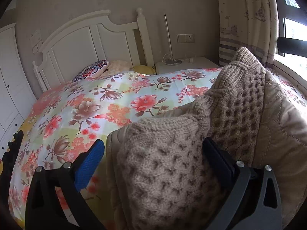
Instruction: Fold large clothes
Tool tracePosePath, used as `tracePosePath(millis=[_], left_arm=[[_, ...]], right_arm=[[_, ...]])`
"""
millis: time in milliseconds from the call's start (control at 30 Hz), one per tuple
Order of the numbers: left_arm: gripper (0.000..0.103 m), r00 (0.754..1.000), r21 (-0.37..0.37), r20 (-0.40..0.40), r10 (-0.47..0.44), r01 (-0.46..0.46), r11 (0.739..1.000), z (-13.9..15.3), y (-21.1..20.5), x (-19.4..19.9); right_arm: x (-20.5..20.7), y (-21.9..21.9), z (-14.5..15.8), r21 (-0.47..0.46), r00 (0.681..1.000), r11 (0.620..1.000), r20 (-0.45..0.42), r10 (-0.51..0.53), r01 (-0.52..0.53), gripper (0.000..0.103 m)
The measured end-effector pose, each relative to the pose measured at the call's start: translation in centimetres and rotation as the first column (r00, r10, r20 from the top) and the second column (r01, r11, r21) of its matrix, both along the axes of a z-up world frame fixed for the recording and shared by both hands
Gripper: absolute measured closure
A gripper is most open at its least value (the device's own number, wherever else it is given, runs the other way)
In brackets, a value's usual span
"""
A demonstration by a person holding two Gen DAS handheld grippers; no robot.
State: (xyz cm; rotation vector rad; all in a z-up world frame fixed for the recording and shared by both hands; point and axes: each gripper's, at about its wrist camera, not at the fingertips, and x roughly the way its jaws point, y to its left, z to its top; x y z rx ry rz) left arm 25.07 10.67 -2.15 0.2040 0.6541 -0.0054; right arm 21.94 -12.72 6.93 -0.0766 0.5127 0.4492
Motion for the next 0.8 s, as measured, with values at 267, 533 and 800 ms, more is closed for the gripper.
tracePosePath(millis=[267, 533, 800], left_arm=[[0.002, 0.998, 0.03, -0.014, 0.056, -0.056, 0.998, -0.8, 0.3, 0.2], [0.002, 0.998, 0.027, -0.011, 0.063, -0.063, 0.998, -0.9, 0.6, 0.2], [0.002, 0.999, -0.008, -0.033, 0.041, -0.041, 0.999, -1.1, 1.2, 0.3]], right_arm=[[10.7, 7.6, -9.4, -0.249, 0.934, 0.96, -0.355, 0.036, -0.131, 0.054], [10.4, 8.6, -9.4, -0.292, 0.939, 0.947, -0.343, 0.028, -0.135, 0.053], [9.3, 5.8, -2.7, -0.101, 0.973, 0.993, -0.229, 0.038, -0.062, 0.054]])
